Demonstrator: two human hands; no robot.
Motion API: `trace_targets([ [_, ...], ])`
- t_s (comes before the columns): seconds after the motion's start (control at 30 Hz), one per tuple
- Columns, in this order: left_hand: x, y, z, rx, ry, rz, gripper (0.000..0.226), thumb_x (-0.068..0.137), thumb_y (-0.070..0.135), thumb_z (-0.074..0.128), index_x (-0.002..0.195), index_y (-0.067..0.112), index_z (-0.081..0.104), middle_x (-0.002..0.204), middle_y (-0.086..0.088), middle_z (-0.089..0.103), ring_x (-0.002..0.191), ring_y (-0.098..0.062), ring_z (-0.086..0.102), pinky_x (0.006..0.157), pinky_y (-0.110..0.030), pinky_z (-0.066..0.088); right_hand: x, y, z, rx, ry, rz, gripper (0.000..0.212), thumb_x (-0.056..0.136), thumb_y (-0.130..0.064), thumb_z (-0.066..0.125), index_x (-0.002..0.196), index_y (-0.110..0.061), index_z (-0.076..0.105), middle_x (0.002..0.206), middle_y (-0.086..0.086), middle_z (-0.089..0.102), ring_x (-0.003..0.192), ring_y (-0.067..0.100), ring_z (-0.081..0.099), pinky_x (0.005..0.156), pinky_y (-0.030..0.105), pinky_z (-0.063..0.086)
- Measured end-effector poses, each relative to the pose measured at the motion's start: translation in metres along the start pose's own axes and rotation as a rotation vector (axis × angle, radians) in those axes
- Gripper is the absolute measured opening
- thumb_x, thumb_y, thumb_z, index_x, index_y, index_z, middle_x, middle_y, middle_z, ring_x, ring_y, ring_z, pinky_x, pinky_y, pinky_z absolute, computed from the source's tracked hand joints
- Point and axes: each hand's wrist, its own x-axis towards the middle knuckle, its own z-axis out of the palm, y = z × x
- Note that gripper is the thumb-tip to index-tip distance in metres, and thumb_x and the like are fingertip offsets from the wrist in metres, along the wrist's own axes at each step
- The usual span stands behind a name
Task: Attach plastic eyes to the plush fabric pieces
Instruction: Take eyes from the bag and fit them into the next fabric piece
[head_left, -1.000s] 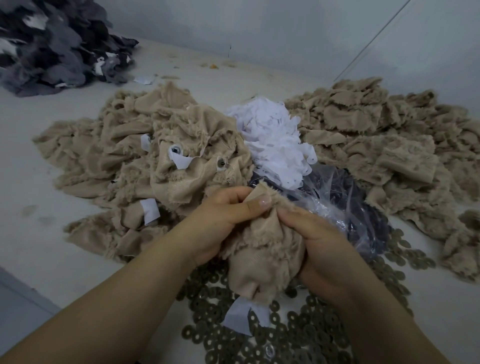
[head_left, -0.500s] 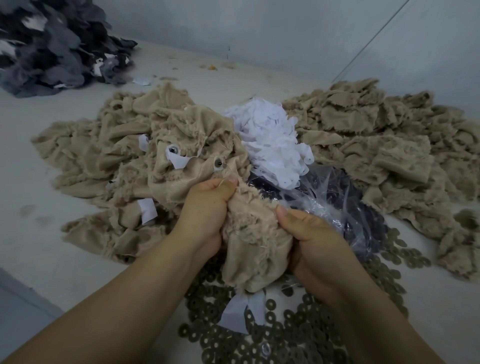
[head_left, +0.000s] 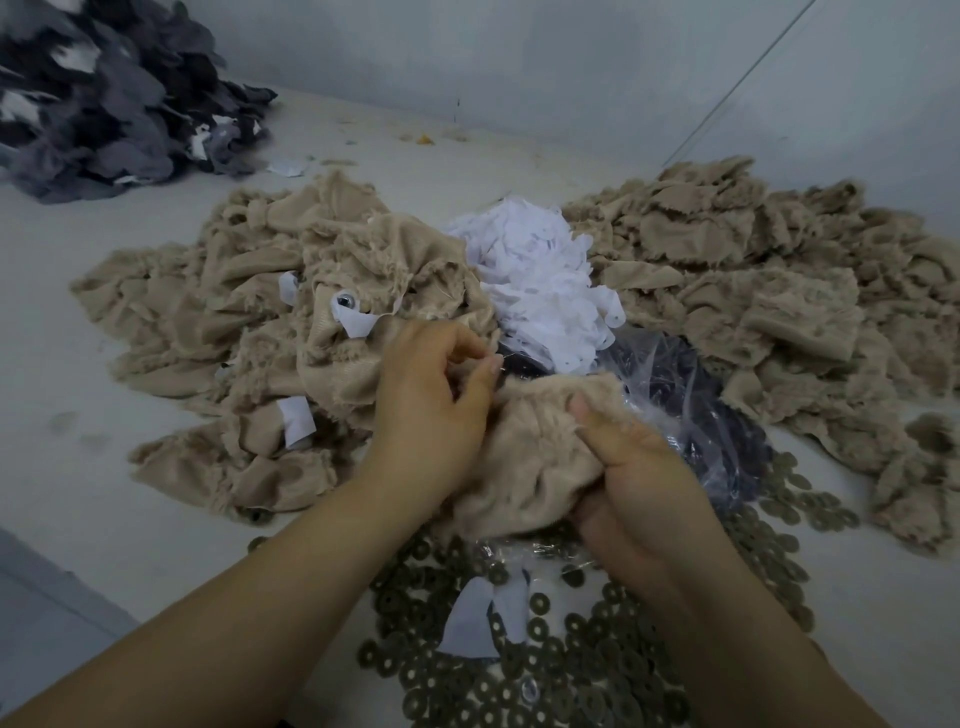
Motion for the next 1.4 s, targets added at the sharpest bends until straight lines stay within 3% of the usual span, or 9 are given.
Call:
trace_targets([
  [0.17, -0.009, 0.013, -0.004, -0.032, -0.206, -0.003, 0.048, 0.075, 0.063, 0.060, 0.061, 0.017, 0.054, 0.056, 0.001, 0.052, 0.053, -0.015, 0.049, 0.052, -0.035, 0.044, -0.002, 0.003, 0.002, 0.061, -0.037, -0.081, 0.040, 0.088, -0.006, 0.059, 0.125, 0.009, 0.057, 0.115, 0.026, 0.070, 0.106, 0.035, 0.070, 0.088, 0.042, 0.060],
  [0.27, -0.012, 0.015, -0.001, 0.112, -0.232, 0.059, 0.041, 0.079, 0.049, 0.068, 0.062, 0.024, 0.041, 0.059, 0.008, 0.043, 0.055, -0.008, 0.041, 0.051, -0.028, 0.035, -0.004, 0.006, 0.003, 0.007, -0.020, -0.054, 0.053, 0.080, -0.006, 0.065, 0.129, 0.012, 0.051, 0.115, 0.028, 0.070, 0.103, 0.036, 0.071, 0.087, 0.040, 0.060],
  [0.47, -0.016, 0.013, -0.002, 0.044, -0.314, 0.167, 0.025, 0.095, 0.008, 0.057, 0.070, 0.005, 0.055, 0.066, -0.003, 0.051, 0.064, -0.011, 0.045, 0.061, -0.025, 0.037, -0.004, 0.005, 0.002, -0.032, 0.046, 0.015, 0.044, 0.079, -0.022, 0.068, 0.114, 0.005, 0.067, 0.107, 0.024, 0.073, 0.097, 0.033, 0.074, 0.080, 0.043, 0.062],
  [0.73, -0.012, 0.005, 0.005, -0.109, -0.223, -0.160, 0.045, 0.099, 0.013, 0.053, 0.057, 0.020, 0.036, 0.055, 0.008, 0.037, 0.051, -0.004, 0.033, 0.053, -0.023, 0.031, -0.001, 0.008, 0.002, 0.014, 0.046, 0.086, 0.047, 0.084, -0.030, 0.061, 0.116, 0.003, 0.069, 0.115, 0.022, 0.072, 0.105, 0.033, 0.071, 0.086, 0.044, 0.059],
  [0.9, -0.019, 0.007, 0.002, -0.075, -0.226, 0.027, 0.035, 0.085, 0.046, 0.065, 0.071, 0.017, 0.051, 0.062, 0.009, 0.047, 0.055, -0.003, 0.042, 0.051, -0.022, 0.038, -0.005, 0.011, 0.001, -0.040, 0.022, 0.025, 0.041, 0.086, -0.029, 0.064, 0.106, 0.005, 0.073, 0.110, 0.025, 0.073, 0.099, 0.034, 0.073, 0.077, 0.039, 0.063],
  [1.03, -0.017, 0.006, 0.003, -0.141, -0.195, 0.010, 0.034, 0.095, 0.016, 0.061, 0.062, 0.017, 0.052, 0.053, 0.012, 0.045, 0.051, -0.002, 0.041, 0.051, -0.017, 0.035, -0.004, 0.014, 0.001, -0.032, 0.061, 0.024, 0.042, 0.085, -0.029, 0.064, 0.111, 0.004, 0.071, 0.109, 0.024, 0.073, 0.099, 0.035, 0.073, 0.084, 0.045, 0.061],
  [1.13, -0.017, 0.004, 0.002, -0.225, -0.192, -0.113, 0.038, 0.097, 0.016, 0.058, 0.060, 0.012, 0.051, 0.049, 0.012, 0.043, 0.048, -0.003, 0.039, 0.050, -0.021, 0.036, -0.004, 0.013, 0.002, -0.045, 0.081, 0.008, 0.043, 0.081, -0.030, 0.064, 0.110, 0.002, 0.070, 0.107, 0.022, 0.074, 0.098, 0.034, 0.073, 0.088, 0.050, 0.059],
  [1.27, -0.018, 0.005, 0.003, -0.419, -0.215, -0.189, 0.050, 0.096, 0.035, 0.056, 0.075, -0.010, 0.054, 0.058, -0.011, 0.049, 0.053, -0.017, 0.043, 0.049, -0.026, 0.040, -0.004, 0.012, 0.001, -0.047, 0.065, -0.006, 0.038, 0.082, -0.029, 0.063, 0.101, 0.002, 0.074, 0.105, 0.023, 0.074, 0.096, 0.034, 0.074, 0.086, 0.047, 0.059],
  [1.4, -0.021, 0.005, 0.003, -0.252, -0.292, -0.046, 0.029, 0.087, 0.027, 0.072, 0.069, 0.009, 0.058, 0.057, 0.003, 0.050, 0.053, -0.006, 0.045, 0.049, -0.022, 0.040, -0.004, 0.012, 0.000, -0.088, 0.085, 0.003, 0.046, 0.087, -0.032, 0.061, 0.113, 0.006, 0.068, 0.108, 0.025, 0.073, 0.101, 0.035, 0.073, 0.090, 0.046, 0.059],
])
